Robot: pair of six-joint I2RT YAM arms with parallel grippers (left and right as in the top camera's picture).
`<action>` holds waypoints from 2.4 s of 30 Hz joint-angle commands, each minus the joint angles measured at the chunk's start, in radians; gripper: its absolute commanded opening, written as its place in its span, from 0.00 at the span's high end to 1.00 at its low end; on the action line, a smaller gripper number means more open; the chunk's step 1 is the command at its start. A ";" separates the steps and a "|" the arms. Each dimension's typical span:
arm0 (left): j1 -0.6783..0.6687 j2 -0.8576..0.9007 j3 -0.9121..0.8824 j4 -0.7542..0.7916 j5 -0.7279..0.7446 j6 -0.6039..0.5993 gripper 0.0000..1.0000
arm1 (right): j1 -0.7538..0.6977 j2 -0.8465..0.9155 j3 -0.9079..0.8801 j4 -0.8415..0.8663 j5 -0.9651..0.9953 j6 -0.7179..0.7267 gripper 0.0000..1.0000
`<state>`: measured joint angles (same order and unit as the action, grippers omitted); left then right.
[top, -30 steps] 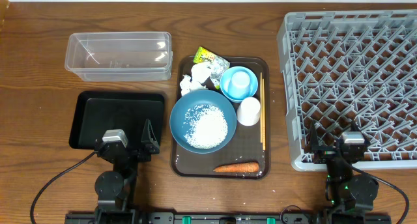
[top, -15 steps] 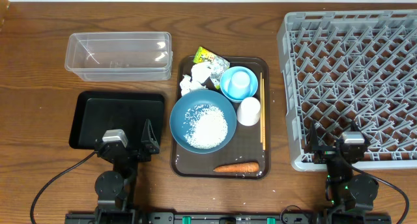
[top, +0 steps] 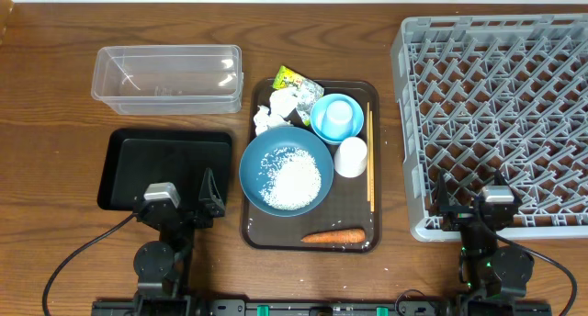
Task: Sort waste into correct bins and load items into the dishwasher rack
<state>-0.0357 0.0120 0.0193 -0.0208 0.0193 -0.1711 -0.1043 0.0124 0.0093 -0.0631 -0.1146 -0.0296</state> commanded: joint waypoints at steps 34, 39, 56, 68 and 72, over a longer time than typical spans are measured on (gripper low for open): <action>-0.003 0.492 0.785 -0.658 0.440 -0.149 0.00 | -0.010 -0.005 -0.004 -0.001 0.005 0.014 0.01; -0.003 0.724 1.061 -0.950 0.487 -0.112 0.00 | -0.010 -0.005 -0.004 -0.001 0.005 0.014 0.01; -0.396 0.918 1.096 -1.075 0.253 -0.220 0.00 | -0.010 -0.005 -0.004 -0.001 0.005 0.014 0.01; -0.748 1.186 1.096 -0.905 0.047 -0.340 0.00 | -0.010 -0.005 -0.004 -0.001 0.005 0.014 0.01; -0.748 1.242 1.096 -0.837 0.046 -0.358 0.00 | -0.010 -0.005 -0.004 -0.001 0.005 0.014 0.01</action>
<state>-0.7811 1.2251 1.0988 -0.8734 0.1009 -0.4923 -0.1043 0.0124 0.0090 -0.0628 -0.1139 -0.0296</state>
